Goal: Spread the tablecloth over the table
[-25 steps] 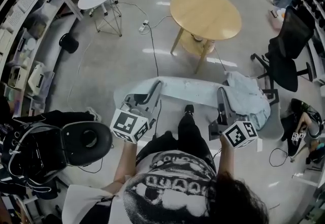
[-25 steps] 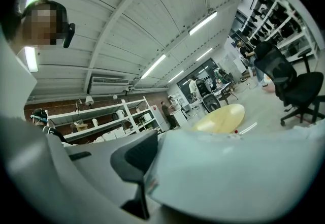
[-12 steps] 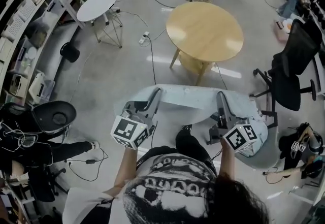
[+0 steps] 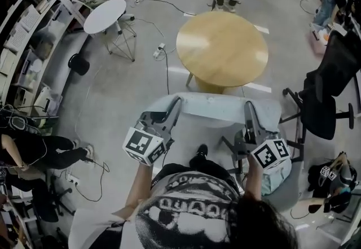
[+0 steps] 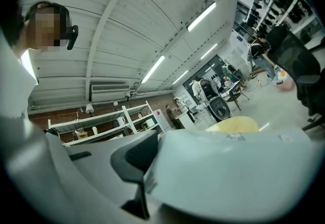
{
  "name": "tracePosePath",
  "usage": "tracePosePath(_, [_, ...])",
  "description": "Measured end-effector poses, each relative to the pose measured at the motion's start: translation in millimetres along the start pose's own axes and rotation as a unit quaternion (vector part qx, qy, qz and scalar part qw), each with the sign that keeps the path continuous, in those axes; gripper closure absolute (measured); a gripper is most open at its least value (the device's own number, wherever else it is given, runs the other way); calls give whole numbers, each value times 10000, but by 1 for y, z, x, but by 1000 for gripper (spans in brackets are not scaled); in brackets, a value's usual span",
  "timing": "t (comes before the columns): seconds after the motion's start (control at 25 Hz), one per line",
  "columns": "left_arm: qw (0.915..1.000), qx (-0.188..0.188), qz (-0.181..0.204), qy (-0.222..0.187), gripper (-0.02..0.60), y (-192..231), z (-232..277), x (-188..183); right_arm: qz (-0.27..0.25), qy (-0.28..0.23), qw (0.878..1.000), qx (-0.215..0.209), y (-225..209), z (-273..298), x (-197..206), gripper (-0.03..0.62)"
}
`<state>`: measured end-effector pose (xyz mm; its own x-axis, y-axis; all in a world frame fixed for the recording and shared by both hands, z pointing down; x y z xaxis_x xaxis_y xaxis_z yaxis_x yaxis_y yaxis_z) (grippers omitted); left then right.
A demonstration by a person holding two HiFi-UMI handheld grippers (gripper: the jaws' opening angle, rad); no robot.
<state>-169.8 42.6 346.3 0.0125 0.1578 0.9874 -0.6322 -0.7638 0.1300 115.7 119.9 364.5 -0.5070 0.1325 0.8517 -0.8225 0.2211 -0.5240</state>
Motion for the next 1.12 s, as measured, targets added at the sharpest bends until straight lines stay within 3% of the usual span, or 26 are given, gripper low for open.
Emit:
tracePosePath(0.52, [9985, 155, 484, -178, 524, -8, 64, -41, -77, -344, 9988, -337, -41, 23, -57, 533])
tracePosePath(0.84, [9945, 544, 755, -473, 520, 19, 119, -79, -250, -656, 9970, -317, -52, 60, -102, 530])
tracePosePath(1.12, [9876, 884, 1015, -811, 518, 48, 198, -115, -491, -969, 9938, -229, -82, 112, -155, 530])
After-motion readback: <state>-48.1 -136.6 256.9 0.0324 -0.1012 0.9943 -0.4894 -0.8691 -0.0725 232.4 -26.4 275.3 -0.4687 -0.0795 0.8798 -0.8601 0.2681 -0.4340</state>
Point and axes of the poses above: the fingertips, and each gripper's own axes: z forward along the fingers, y to its left, x out of its underside, the point moved 7 cm from there along -z, backward along the fingers, and after that the axes turned 2 degrees about y, right-handed, at the moved point
